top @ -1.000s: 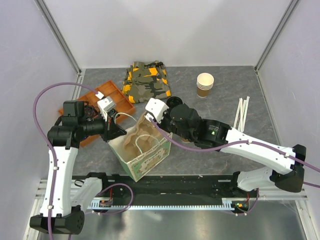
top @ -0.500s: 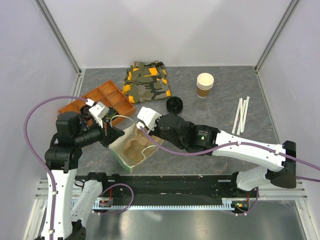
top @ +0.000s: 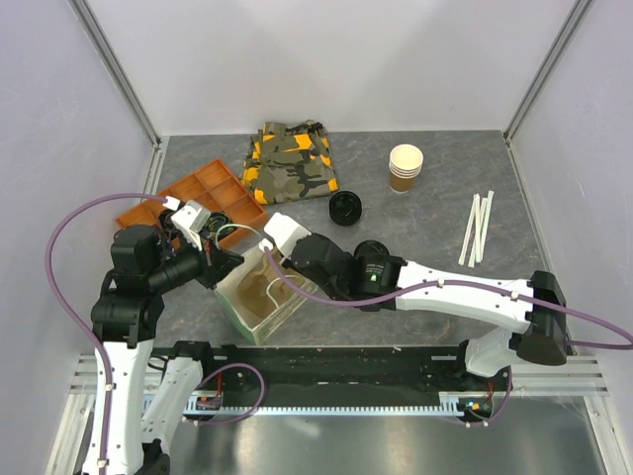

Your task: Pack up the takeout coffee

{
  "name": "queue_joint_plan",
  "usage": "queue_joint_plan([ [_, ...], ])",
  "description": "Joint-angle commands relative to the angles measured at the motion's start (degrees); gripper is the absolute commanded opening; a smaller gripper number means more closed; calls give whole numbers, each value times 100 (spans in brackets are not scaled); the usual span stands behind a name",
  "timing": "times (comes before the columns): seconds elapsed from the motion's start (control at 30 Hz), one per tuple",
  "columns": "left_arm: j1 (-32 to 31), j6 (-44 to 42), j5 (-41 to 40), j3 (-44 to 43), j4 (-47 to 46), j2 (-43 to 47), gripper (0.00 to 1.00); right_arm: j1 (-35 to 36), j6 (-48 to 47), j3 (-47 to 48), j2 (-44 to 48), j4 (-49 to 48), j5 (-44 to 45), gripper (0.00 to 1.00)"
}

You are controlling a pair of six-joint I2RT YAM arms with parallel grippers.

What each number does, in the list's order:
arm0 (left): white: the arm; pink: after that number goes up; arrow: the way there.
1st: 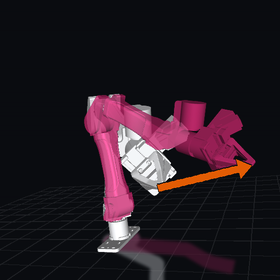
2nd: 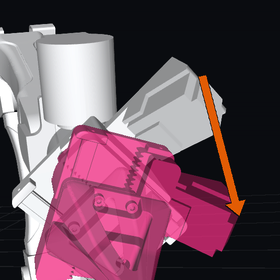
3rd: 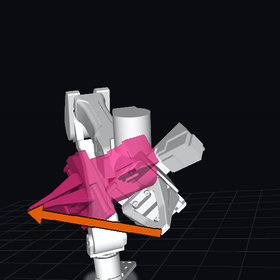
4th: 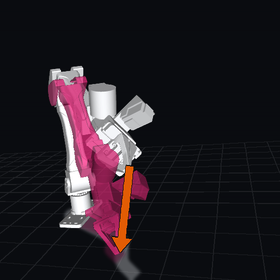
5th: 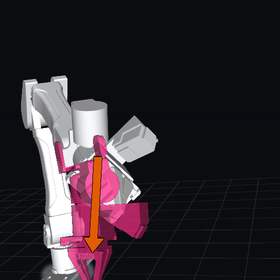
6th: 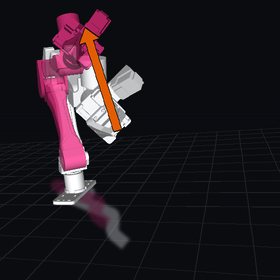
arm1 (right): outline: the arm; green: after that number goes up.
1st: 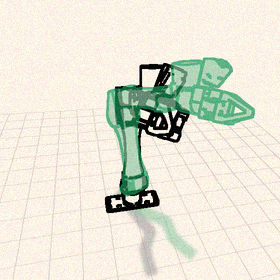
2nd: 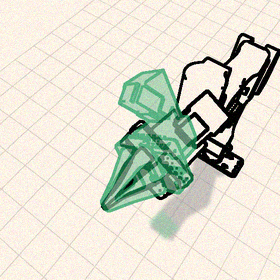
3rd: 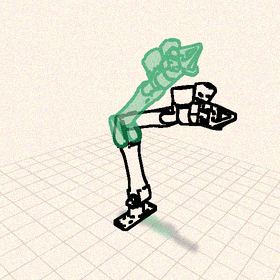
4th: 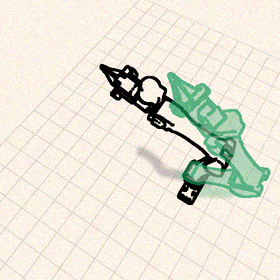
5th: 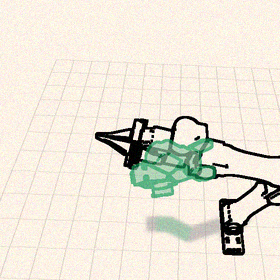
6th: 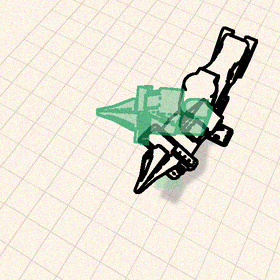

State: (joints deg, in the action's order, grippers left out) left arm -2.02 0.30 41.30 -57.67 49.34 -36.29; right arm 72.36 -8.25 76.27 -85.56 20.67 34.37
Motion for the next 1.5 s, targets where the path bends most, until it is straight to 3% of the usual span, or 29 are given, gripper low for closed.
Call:
queue_joint_plan([
  [0.0,-35,304,-78,54,-372,87,2,147,376,213,22,244,88,0],
  [0.37,-61,743,-367,247,-513,219,2,244,964,46,-400,-44,710,0],
  [0.5,-62,1383,-710,318,-434,245,2,174,1150,186,-602,-186,808,0],
  [0.7,-61,2158,-949,485,-478,289,2,42,1002,503,-436,-1,81,0],
  [0.9,-61,2405,-702,476,-759,439,2,15,869,142,232,-564,-317,0],
  [1.13,-61,2370,-526,731,-1040,702,2,-169,1009,283,295,-195,-747,0],
  [1.47,-70,2159,-693,862,-1032,1089,2,-169,1712,1232,-575,1219,-1012,0],
])
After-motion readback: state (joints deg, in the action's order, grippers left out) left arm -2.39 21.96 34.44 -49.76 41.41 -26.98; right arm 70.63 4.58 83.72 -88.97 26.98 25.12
